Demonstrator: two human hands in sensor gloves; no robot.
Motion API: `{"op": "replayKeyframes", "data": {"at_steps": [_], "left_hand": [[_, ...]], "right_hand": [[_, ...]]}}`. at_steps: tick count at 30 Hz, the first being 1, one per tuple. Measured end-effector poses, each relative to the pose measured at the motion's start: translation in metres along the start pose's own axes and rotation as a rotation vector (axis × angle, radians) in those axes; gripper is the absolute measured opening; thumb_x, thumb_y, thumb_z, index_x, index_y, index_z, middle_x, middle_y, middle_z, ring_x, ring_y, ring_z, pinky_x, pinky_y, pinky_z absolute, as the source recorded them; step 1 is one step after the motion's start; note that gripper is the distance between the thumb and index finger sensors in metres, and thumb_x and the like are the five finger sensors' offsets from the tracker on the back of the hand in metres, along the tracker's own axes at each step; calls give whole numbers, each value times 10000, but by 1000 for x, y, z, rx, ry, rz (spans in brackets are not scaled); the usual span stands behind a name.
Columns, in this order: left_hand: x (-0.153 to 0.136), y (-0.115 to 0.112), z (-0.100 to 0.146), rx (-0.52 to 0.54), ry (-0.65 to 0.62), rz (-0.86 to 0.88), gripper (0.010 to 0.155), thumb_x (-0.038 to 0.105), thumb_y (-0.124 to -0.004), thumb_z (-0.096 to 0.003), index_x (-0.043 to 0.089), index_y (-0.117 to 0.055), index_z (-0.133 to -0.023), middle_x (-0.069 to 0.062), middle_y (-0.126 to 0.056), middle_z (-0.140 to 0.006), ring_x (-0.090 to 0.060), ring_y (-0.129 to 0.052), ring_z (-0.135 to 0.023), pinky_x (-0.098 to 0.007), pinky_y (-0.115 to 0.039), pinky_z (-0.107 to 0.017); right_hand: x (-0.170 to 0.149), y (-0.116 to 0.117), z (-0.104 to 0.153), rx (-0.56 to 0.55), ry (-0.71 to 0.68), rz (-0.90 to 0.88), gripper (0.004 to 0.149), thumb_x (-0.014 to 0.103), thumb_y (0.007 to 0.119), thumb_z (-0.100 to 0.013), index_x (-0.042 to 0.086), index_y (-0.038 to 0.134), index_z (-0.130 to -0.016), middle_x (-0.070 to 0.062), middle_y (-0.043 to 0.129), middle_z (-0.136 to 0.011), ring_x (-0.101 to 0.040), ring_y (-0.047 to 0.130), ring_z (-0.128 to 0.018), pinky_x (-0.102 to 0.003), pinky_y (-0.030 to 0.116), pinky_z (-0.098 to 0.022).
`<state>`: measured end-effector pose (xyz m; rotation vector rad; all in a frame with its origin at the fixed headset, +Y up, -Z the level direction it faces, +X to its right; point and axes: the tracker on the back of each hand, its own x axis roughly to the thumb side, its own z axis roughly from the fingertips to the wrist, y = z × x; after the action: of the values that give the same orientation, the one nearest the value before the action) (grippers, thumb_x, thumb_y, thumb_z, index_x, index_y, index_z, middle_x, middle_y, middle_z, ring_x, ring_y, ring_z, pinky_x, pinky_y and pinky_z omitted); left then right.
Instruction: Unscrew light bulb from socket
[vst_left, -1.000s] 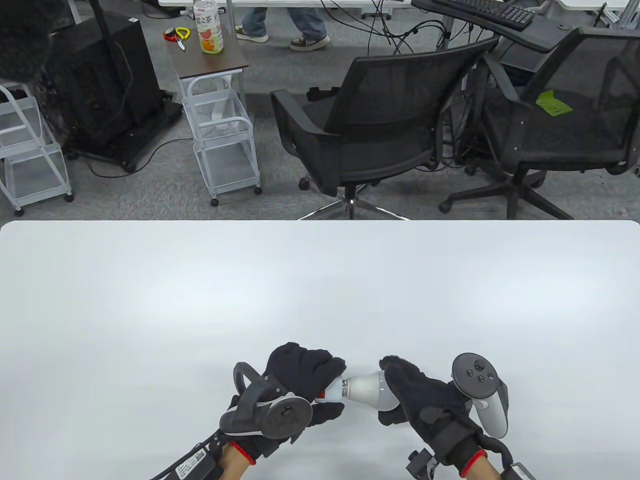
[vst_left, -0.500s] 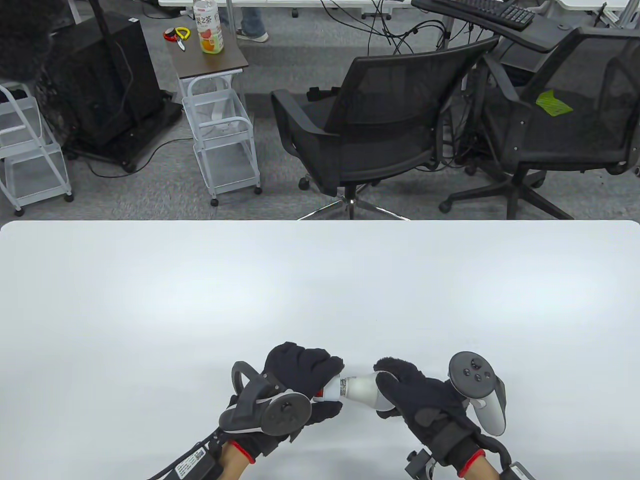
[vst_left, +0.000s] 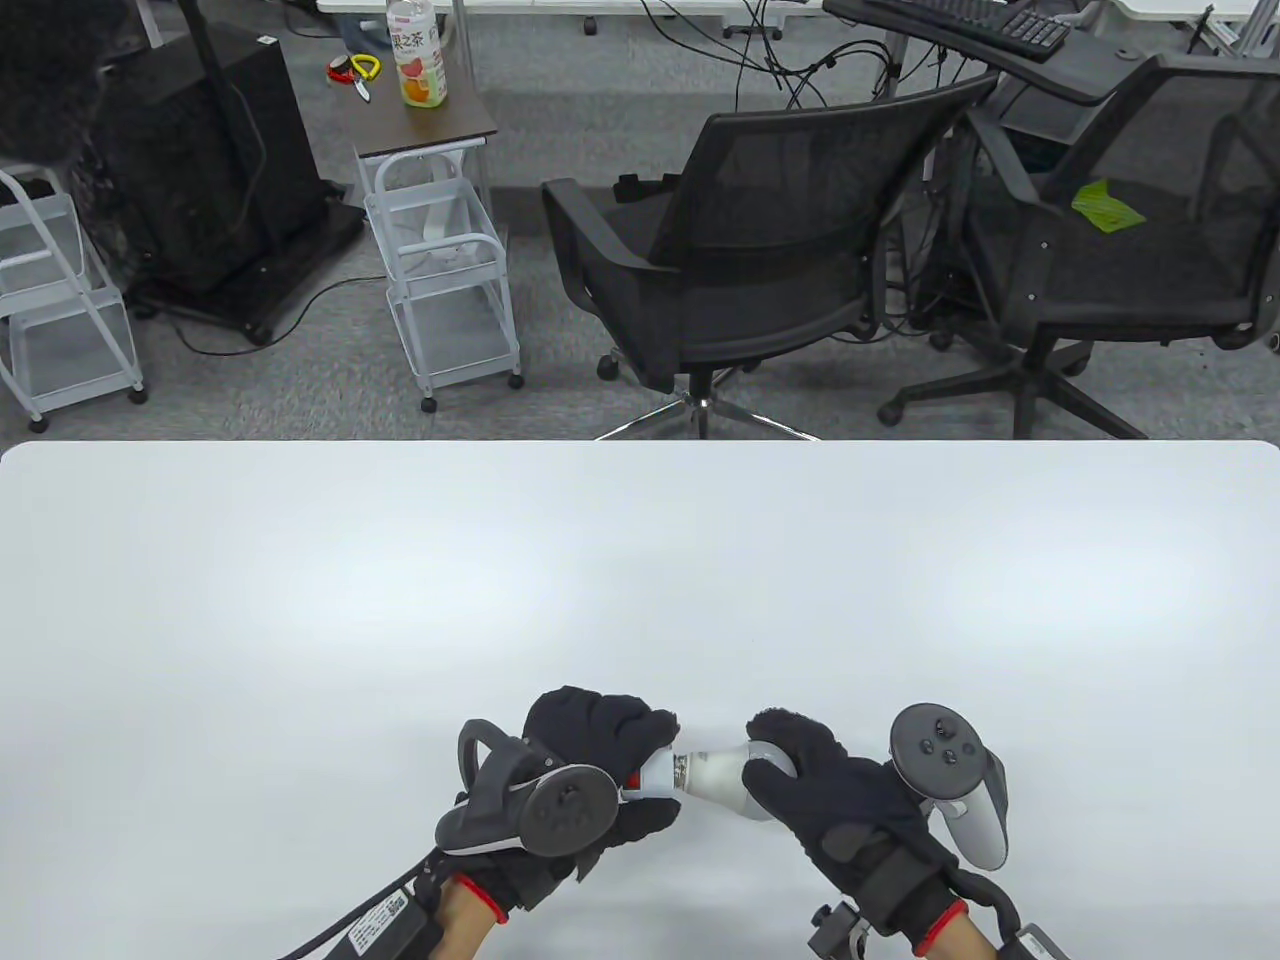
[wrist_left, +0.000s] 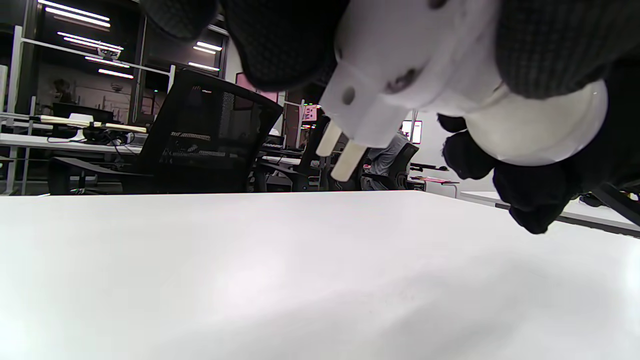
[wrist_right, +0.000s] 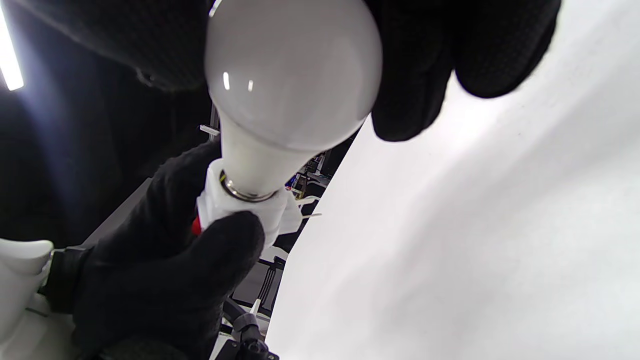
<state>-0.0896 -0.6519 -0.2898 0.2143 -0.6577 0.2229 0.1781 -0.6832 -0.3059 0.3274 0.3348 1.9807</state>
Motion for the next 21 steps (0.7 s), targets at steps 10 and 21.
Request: {"op": "replayKeyframes", "data": {"at_steps": [10, 21], "left_hand": [[-11, -2, 1, -5, 52, 11, 782, 571, -936, -365, 137, -792, -1000, -125, -841, -967, -336, -939, -694, -644, -601, -714], [-13, -5, 2, -1, 87, -19, 782, 578, -931, -369, 145, -802, -1007, -129, -843, -966, -345, -934, -697, -652, -593, -718]], "right_hand": [[2, -3, 2, -21, -9, 61, 801, 568, 787, -452, 94, 458, -1008, -222, 646, -978, -327, 878, -756, -591, 730, -576], [-6, -26, 4, -242, 81, 353, 824, 583, 844, -412, 70, 495, -954, -225, 641, -960, -317, 898, -697, -590, 739, -553]]}}
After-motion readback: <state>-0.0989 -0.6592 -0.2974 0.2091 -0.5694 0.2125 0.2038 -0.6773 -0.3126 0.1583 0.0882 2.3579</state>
